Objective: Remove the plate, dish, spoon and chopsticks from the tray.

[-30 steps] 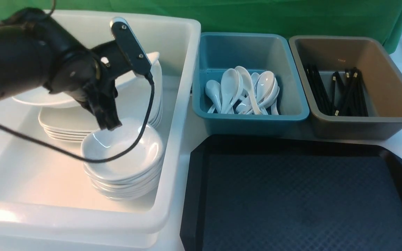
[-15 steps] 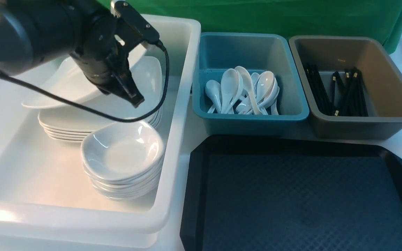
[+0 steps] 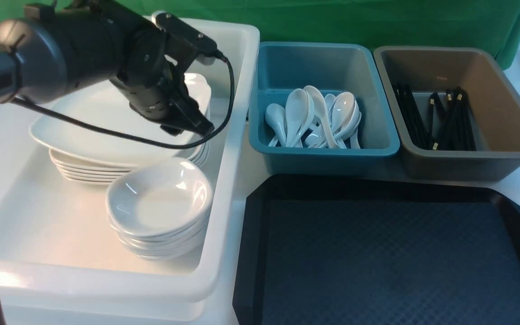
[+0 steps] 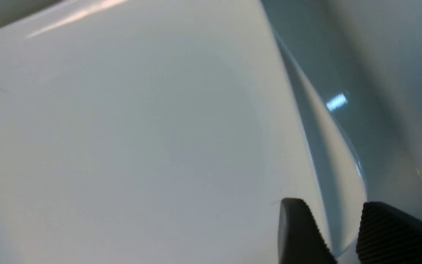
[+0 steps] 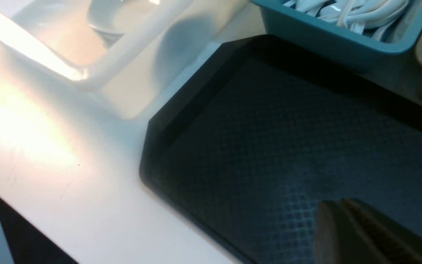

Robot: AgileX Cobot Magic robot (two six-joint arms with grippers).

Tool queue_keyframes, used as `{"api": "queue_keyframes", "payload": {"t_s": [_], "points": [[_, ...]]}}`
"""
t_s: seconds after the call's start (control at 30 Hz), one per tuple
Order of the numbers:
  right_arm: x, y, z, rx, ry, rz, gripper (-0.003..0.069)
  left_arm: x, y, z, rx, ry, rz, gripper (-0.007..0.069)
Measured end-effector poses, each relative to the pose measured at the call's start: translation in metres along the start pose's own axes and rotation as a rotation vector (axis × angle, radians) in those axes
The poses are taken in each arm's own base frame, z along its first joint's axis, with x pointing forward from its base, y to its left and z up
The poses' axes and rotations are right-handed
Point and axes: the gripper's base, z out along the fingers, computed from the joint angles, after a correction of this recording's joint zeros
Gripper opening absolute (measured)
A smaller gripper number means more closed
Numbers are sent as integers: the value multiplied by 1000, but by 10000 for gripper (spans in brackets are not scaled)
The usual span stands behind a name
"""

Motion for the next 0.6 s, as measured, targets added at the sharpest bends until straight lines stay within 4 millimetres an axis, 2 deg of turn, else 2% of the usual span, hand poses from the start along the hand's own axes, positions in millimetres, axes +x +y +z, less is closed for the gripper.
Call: {"api": "queue_keyframes", "payload": {"t_s": [0.2,0.3,0.37,0.4,0.43,0.47,0.53,0.6], "points": [[1,3,0,-28,13,14,52,-5,0,-4,12,-52,-22,307],[1,3,0,-30,14,15,54,-8,4,-23,3,-85,-32,289],[1,3,0,-31,14,15,55,-7,13,-43,-18,-98,-45,234],[1,3,0,-31,14,15,55,-5,22,-53,-33,-93,-62,190],[1,3,0,-31,14,13,55,2,42,-64,-66,-81,-107,109],[1,3,0,-31,13,13,55,6,51,-67,-78,-66,-131,74],[1,3,0,-32,8,11,57,22,78,-65,-105,-3,-217,31],[0,3,0,-35,3,-2,57,44,106,-53,-124,84,-319,9]]}}
